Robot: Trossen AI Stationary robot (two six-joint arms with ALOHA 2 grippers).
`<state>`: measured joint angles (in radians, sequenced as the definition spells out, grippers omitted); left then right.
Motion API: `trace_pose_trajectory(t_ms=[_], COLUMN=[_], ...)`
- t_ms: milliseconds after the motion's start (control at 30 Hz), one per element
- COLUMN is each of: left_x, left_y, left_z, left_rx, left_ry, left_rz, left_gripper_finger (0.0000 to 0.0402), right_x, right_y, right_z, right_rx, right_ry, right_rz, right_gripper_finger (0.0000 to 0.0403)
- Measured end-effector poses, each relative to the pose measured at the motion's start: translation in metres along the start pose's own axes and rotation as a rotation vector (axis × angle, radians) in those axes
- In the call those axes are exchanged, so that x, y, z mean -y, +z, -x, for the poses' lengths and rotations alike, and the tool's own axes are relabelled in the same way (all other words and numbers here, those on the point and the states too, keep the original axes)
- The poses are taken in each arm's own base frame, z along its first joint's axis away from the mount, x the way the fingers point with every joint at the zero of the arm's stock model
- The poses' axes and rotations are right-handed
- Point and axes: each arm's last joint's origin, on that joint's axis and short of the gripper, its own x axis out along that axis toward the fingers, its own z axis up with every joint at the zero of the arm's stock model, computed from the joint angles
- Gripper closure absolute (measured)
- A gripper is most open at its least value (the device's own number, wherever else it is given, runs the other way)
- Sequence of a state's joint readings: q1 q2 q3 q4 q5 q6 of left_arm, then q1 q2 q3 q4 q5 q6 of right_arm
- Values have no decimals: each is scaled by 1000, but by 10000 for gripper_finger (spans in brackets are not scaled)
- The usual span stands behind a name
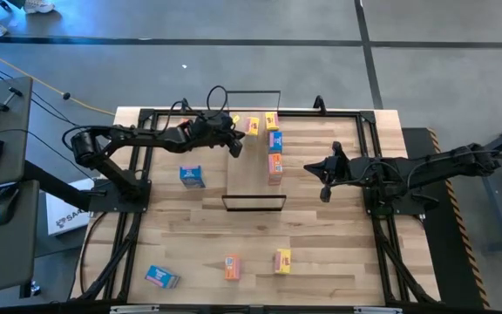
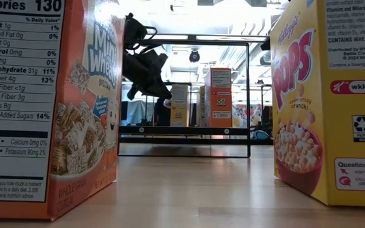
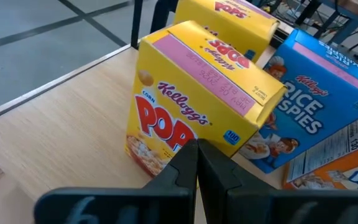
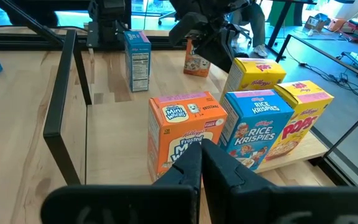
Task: Stack cereal on shelf
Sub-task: Put the left yellow cereal box on the shelf aligned with the other yellow cereal box on the shelf
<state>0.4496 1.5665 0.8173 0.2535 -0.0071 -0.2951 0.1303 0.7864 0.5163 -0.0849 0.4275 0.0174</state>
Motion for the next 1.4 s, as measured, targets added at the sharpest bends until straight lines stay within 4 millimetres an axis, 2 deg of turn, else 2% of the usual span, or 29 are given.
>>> trace_pose_trajectory(t_ms=[633, 800, 933, 1100, 1400], left_x=[0, -1, 1, 4, 3], left_y=[4, 12, 3, -19, -27], left_z=[1, 19, 22, 11, -8], left_rx=[39, 27, -53, -45, -12], left_ry=[7, 47, 39, 8, -56], left_rz=[-43, -84, -99, -114, -106], left_gripper_finger=[401, 401, 401, 401, 401], right_x=[0, 0, 0, 0, 0], right_y=[0, 0, 0, 0, 0], right_z=[0, 0, 0, 0, 0], right_rx=[0, 0, 0, 0, 0], right_ry=[0, 0, 0, 0, 0], right_rz=[0, -1, 6, 11, 18], right_gripper_finger=[403, 403, 403, 403, 403])
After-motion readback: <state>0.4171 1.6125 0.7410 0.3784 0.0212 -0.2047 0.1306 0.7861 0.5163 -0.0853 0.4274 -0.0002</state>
